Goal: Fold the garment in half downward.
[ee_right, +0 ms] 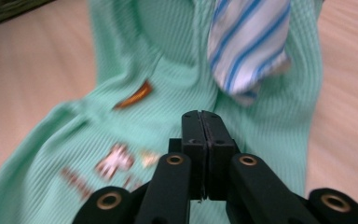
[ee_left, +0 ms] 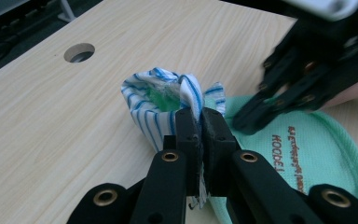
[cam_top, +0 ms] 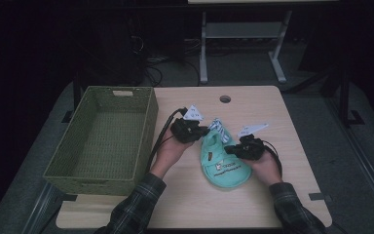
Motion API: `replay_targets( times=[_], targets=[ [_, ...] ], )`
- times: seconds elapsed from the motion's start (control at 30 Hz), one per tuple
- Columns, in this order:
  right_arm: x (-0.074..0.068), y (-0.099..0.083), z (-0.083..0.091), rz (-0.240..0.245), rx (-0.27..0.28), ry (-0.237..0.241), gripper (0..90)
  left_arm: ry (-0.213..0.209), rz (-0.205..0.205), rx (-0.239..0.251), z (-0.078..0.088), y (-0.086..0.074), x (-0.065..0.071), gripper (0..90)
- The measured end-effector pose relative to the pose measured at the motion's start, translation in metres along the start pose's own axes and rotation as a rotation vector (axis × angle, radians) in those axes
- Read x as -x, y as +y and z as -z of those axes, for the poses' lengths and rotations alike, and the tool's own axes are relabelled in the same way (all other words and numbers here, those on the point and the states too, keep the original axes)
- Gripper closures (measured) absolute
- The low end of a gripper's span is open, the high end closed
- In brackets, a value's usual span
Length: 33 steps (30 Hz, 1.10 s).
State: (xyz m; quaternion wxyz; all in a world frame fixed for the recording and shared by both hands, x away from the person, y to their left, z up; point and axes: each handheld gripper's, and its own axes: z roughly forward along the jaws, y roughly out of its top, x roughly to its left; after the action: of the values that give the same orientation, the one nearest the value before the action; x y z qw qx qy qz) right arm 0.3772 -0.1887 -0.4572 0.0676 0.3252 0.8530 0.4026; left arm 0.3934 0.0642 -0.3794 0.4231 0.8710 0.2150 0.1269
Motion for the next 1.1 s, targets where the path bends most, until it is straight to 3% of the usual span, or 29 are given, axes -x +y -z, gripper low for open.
replay_targets(
  times=[0.13, 0.37, 0.57, 0.83, 1.1],
  targets=[
    [-0.007, -0.014, 0.019, -0.007, -0.021, 0.020, 89.6, 0.001, -0.007, 0.007, 0.003, -0.002, 0.002, 86.4],
    [-0.018, -0.046, 0.040, -0.007, -0.082, 0.015, 89.7, 0.008, -0.025, 0.003, 0.008, -0.004, 0.005, 86.3],
    [-0.024, -0.061, 0.045, -0.010, -0.102, 0.014, 89.8, 0.022, -0.023, -0.008, 0.012, -0.008, 0.002, 86.3],
    [-0.021, -0.044, 0.027, 0.014, -0.098, 0.008, 89.8, 0.057, -0.023, -0.010, 0.027, -0.014, 0.001, 86.3],
    [-0.018, -0.030, 0.012, 0.022, -0.096, 0.002, 89.8, 0.016, -0.057, 0.008, 0.033, -0.015, 0.015, 86.3]
  ],
)
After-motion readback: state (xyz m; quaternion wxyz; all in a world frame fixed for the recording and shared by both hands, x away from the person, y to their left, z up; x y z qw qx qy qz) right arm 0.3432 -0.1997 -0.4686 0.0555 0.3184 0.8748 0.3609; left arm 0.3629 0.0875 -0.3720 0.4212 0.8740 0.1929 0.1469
